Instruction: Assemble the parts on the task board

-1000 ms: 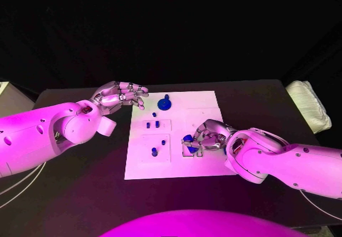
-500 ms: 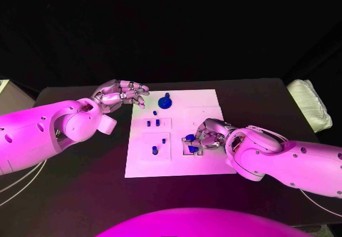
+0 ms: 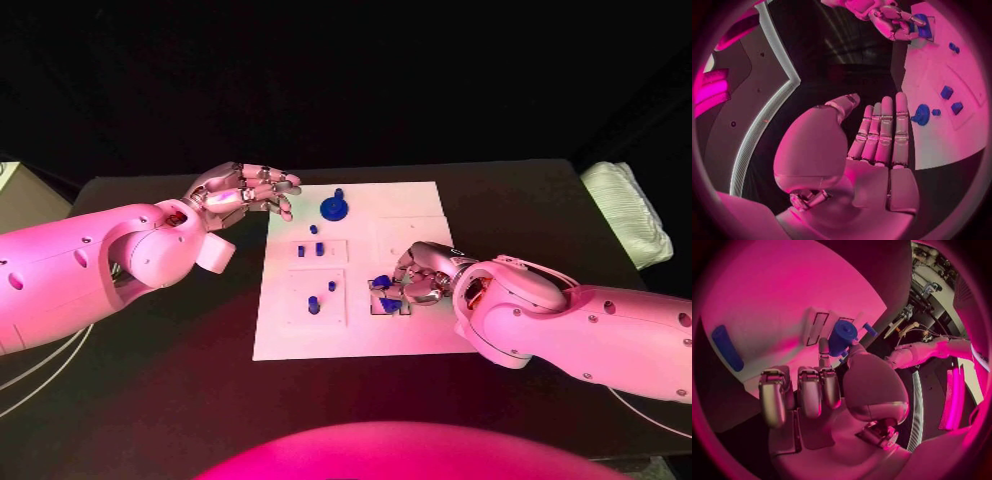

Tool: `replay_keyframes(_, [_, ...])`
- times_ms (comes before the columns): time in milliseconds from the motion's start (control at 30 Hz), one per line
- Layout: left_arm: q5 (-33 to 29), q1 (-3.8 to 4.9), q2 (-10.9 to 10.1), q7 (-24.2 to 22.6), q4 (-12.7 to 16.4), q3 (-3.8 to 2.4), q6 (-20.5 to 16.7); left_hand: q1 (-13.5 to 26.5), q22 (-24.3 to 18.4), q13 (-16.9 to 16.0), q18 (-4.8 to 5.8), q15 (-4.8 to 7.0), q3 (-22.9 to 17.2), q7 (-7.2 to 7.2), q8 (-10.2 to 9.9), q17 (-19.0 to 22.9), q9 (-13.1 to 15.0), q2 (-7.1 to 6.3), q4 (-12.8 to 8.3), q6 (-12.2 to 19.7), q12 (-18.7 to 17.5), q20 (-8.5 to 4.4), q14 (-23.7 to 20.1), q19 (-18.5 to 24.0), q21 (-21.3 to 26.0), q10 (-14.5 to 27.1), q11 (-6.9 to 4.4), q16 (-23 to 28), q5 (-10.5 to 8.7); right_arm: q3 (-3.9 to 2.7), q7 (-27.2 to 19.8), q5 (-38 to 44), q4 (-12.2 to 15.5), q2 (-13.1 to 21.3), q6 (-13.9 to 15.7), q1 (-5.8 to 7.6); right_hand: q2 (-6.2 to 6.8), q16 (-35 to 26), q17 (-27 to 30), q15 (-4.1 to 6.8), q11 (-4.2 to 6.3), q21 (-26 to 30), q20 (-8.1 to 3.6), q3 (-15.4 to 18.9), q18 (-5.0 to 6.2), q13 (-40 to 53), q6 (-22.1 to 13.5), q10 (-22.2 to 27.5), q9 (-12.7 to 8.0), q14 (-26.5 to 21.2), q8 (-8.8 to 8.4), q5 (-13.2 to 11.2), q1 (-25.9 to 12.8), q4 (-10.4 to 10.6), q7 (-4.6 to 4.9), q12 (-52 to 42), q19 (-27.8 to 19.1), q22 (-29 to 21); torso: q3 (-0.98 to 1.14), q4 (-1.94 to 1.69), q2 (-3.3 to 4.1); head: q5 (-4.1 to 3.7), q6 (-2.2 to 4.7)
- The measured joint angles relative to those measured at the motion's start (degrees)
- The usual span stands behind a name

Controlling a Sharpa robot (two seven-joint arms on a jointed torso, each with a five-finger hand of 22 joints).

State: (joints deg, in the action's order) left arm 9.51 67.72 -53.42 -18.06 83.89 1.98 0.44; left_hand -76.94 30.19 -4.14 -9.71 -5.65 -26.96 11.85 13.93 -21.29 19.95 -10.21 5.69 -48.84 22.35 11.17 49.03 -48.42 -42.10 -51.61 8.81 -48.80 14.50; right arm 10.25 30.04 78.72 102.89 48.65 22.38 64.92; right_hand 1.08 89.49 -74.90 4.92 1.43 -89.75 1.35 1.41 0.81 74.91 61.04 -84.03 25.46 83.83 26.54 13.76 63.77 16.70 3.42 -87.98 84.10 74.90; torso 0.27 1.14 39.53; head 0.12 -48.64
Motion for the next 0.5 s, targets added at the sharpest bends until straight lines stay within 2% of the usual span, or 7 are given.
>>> replay_keyframes(167, [0.0,0.0,0.0,0.03,0.03,0.0,0.0,0.0,0.0,0.0,0.0,0.0,0.0,0.0,0.0,0.0,0.0,0.0,0.0,0.0,0.0,0.0,0.0,0.0,0.0,0.0,0.0,0.0,0.0,0.0,0.05,0.24,-0.11,-0.09,0.06,0.0,0.0,0.0,0.0,0.0,0.0,0.0,0.0,0.4,0.0,0.0,0.1,0.0,-0.01,0.0,0.0,0.0,0.0,0.08,-0.1,0.08,0.0,0.05,-0.01,0.03,0.0,0.08,0.14])
replay_keyframes(300, [0.0,0.0,0.0,0.04,0.04,0.0,0.0,0.0,0.0,0.0,0.0,0.0,0.0,0.0,0.0,0.0,0.0,0.0,0.0,0.0,0.0,0.0,0.0,0.0,0.0,0.0,0.0,0.0,0.0,0.0,0.16,0.29,-0.41,-0.22,0.06,-0.02,1.15,-0.01,0.0,0.0,0.0,0.0,0.0,1.98,-0.01,0.0,0.82,0.0,0.03,0.0,0.07,-0.82,-1.4,0.11,-0.82,0.72,0.0,0.05,-0.01,0.07,0.02,0.08,0.15])
replay_keyframes(367, [0.0,0.0,0.01,0.04,0.04,0.0,0.0,0.0,0.0,0.0,0.0,0.0,-0.02,0.0,0.0,0.0,0.0,0.0,0.02,0.0,0.0,0.0,0.0,0.0,0.0,0.0,0.0,0.0,0.0,0.0,0.24,0.31,-0.59,-0.31,0.1,-0.03,1.6,-0.01,0.0,0.0,0.01,0.33,0.0,4.15,0.0,0.0,0.36,0.0,0.1,0.0,0.32,-3.23,-3.44,0.16,-0.98,1.86,0.0,0.04,0.02,0.07,0.02,0.04,0.15])
replay_keyframes(400, [0.0,0.0,0.01,0.05,0.04,0.0,0.0,0.0,0.0,0.0,0.0,0.0,-0.16,0.0,0.0,0.0,0.0,0.0,0.16,0.0,0.0,0.0,0.0,0.0,0.0,0.0,0.0,0.0,0.0,0.01,0.3,0.31,-0.7,-0.33,0.14,-0.04,1.86,-0.01,0.0,0.0,0.01,0.33,0.0,4.94,0.0,0.0,0.1,0.0,0.05,0.0,0.32,-4.27,-4.32,0.23,-0.72,2.15,0.0,0.04,0.03,0.07,0.01,0.03,0.15])
replay_keyframes(433, [0.0,0.0,0.01,0.05,0.04,0.0,0.0,0.0,0.0,0.0,0.0,0.0,-0.16,0.0,0.0,0.0,0.0,0.0,0.16,0.0,0.0,0.0,0.0,0.0,0.0,0.0,0.0,0.0,0.0,0.04,0.39,0.31,-0.86,-0.37,0.22,-0.06,2.55,-0.16,0.0,0.0,0.01,0.33,0.0,5.83,0.0,0.0,-0.16,0.0,0.0,0.0,0.32,-5.51,-5.61,0.28,-0.46,2.59,0.0,0.04,0.03,0.07,0.01,0.01,0.14])
replay_keyframes(500, [0.0,0.0,0.01,0.06,0.03,0.0,0.0,0.0,0.0,0.0,0.0,0.0,-0.16,0.0,0.0,0.0,0.0,0.0,0.16,0.0,0.0,0.0,0.0,0.0,0.0,0.0,0.0,0.0,0.0,0.04,0.49,0.31,-0.99,-0.4,0.4,-0.07,5.45,-0.33,0.0,-0.06,-0.28,0.78,0.0,7.04,0.0,0.0,-2.02,0.04,-0.15,0.06,0.04,-7.21,-8.62,0.39,-0.04,4.12,0.0,0.04,0.03,0.07,0.01,-0.02,0.04])
